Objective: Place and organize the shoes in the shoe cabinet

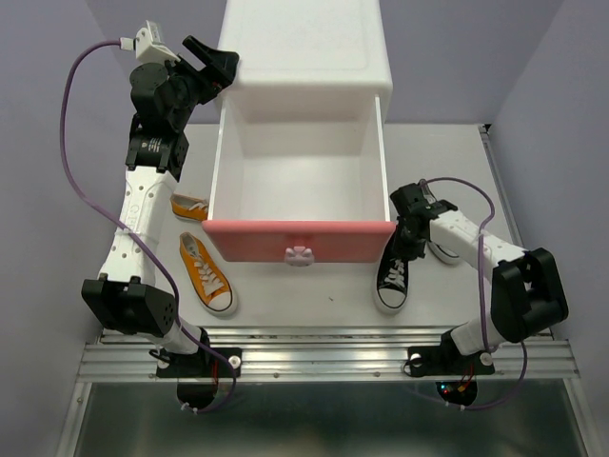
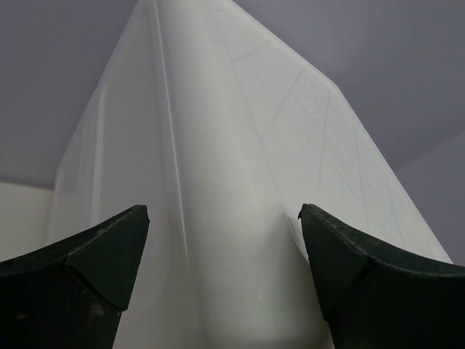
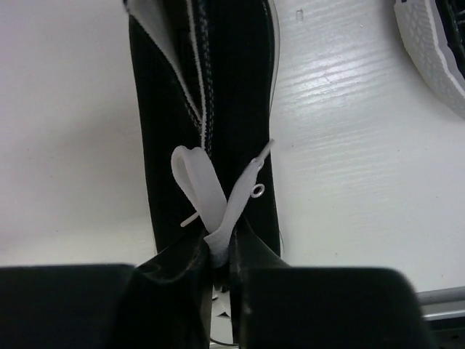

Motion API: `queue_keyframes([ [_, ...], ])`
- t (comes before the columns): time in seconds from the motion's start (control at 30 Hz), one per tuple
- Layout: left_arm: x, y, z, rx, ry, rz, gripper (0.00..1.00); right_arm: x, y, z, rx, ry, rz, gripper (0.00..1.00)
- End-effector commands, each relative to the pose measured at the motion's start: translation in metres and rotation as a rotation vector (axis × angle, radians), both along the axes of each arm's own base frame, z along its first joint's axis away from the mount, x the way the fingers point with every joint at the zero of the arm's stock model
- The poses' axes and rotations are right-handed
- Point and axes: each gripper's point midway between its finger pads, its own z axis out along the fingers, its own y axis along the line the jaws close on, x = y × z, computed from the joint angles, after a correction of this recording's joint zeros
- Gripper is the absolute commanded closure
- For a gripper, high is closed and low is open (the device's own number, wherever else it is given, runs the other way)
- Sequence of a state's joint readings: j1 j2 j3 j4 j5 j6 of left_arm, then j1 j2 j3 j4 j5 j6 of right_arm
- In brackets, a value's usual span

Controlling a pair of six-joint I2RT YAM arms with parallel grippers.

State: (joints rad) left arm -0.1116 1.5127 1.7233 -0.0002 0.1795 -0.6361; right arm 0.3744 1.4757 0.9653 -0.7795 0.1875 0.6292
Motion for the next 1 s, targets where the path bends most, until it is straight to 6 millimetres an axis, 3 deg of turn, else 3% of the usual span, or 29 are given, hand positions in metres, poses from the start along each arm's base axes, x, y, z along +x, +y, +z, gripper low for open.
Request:
queue_keyframes([
  [0.0,-0.005,0.01,-0.14,0.198,0.427,-0.01,0.05,0.027,0.002,0.024,-0.011,-0.115,-0.015,0.99],
  [0.1,-0.007,0.01,-0.136,0.196,0.423,-0.01,0.05,0.05,0.004,0.065,0.0,-0.236,-0.019,0.99],
  [0.23,-0.011,0.01,-0.136,0.181,0.426,-0.009,0.05,0.072,-0.009,0.129,-0.042,-0.405,-0.081,0.99],
  [0.27,-0.012,0.01,-0.133,0.18,0.422,-0.007,0.05,0.081,-0.014,0.156,-0.062,-0.473,-0.106,0.99],
  [0.4,-0.012,0.012,-0.133,0.182,0.43,0.0,0.05,0.099,-0.037,0.218,-0.172,-0.631,-0.158,0.99],
  [0.43,-0.012,0.011,-0.131,0.182,0.427,-0.001,0.05,0.106,-0.04,0.25,-0.178,-0.7,-0.172,0.99],
  [0.5,-0.011,0.011,-0.133,0.179,0.438,0.0,0.05,0.115,-0.051,0.277,-0.26,-0.752,-0.183,0.99],
  [0.53,-0.011,0.011,-0.132,0.174,0.438,0.0,0.05,0.119,-0.058,0.31,-0.26,-0.822,-0.219,0.99],
  [0.57,-0.011,0.011,-0.132,0.17,0.439,0.0,0.05,0.121,-0.062,0.325,-0.282,-0.849,-0.229,0.99],
  [0.6,-0.011,0.01,-0.132,0.16,0.44,0.002,0.05,0.123,-0.067,0.355,-0.285,-0.914,-0.267,1.0],
  [0.63,-0.011,0.01,-0.133,0.16,0.441,0.0,0.05,0.127,-0.067,0.353,-0.304,-0.909,-0.262,0.99],
  [0.7,-0.01,0.009,-0.133,0.146,0.445,-0.002,0.05,0.132,-0.067,0.399,-0.283,-1.033,-0.271,0.99],
  [0.83,-0.009,0.009,-0.13,0.142,0.44,0.002,0.05,0.133,-0.065,0.473,-0.234,-1.239,-0.265,0.99],
  [0.87,-0.009,0.009,-0.126,0.141,0.432,0.001,0.05,0.138,-0.062,0.482,-0.231,-1.265,-0.258,0.99],
  [0.9,-0.008,0.009,-0.127,0.141,0.437,0.001,0.05,0.131,-0.062,0.515,-0.191,-1.351,-0.263,0.99],
  [0.97,-0.008,0.009,-0.123,0.139,0.431,0.001,0.05,0.131,-0.056,0.539,-0.145,-1.426,-0.247,1.0],
])
